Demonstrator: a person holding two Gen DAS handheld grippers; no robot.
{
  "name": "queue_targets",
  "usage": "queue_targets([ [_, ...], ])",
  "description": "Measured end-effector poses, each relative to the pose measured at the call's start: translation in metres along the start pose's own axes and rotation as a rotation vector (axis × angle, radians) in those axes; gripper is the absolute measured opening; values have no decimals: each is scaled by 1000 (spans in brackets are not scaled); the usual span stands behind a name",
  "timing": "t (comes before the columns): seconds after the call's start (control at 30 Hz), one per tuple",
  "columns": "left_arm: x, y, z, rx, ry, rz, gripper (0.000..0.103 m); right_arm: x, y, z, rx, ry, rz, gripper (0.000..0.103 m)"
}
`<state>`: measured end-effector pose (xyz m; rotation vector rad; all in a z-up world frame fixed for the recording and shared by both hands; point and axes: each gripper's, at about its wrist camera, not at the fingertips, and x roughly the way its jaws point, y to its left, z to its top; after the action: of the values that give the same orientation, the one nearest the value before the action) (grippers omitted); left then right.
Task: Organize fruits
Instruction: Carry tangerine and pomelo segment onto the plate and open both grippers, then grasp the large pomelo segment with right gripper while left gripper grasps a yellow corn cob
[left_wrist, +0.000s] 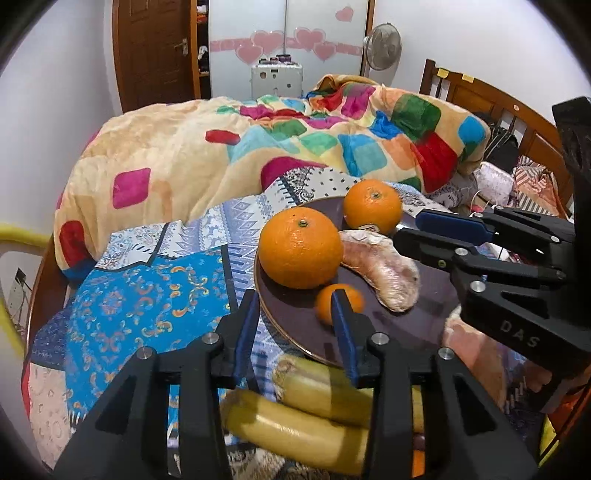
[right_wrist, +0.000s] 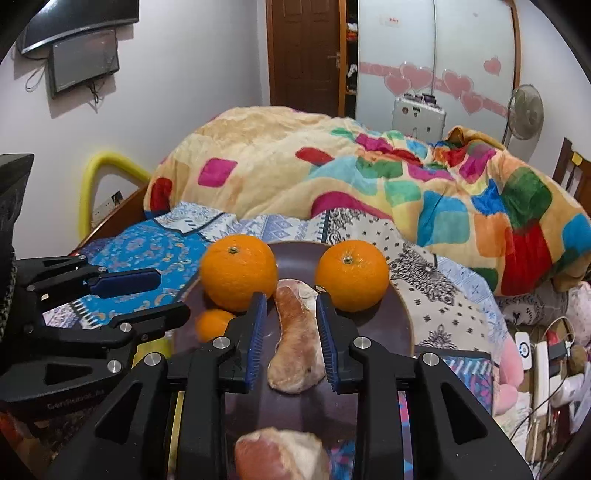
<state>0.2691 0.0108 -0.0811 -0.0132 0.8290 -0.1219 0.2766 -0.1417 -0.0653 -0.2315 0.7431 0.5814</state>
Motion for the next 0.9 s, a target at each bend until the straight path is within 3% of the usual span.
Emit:
queue_targets([
  [0.4, -55, -9, -25, 5, -25, 37, 44, -63, 14, -21, -11, -67, 6, 33],
  [0.53, -68, -14, -38, 4, -23, 42, 45, -78, 17, -36, -10, -76, 2, 40],
  [0.7, -75, -19, -55, -5, -17, 42, 50, -87, 17, -56, -5, -81, -20, 53],
  [0.9, -63, -27, -70, -13, 25, 28, 56, -78, 12, -79, -1, -38, -51, 53],
])
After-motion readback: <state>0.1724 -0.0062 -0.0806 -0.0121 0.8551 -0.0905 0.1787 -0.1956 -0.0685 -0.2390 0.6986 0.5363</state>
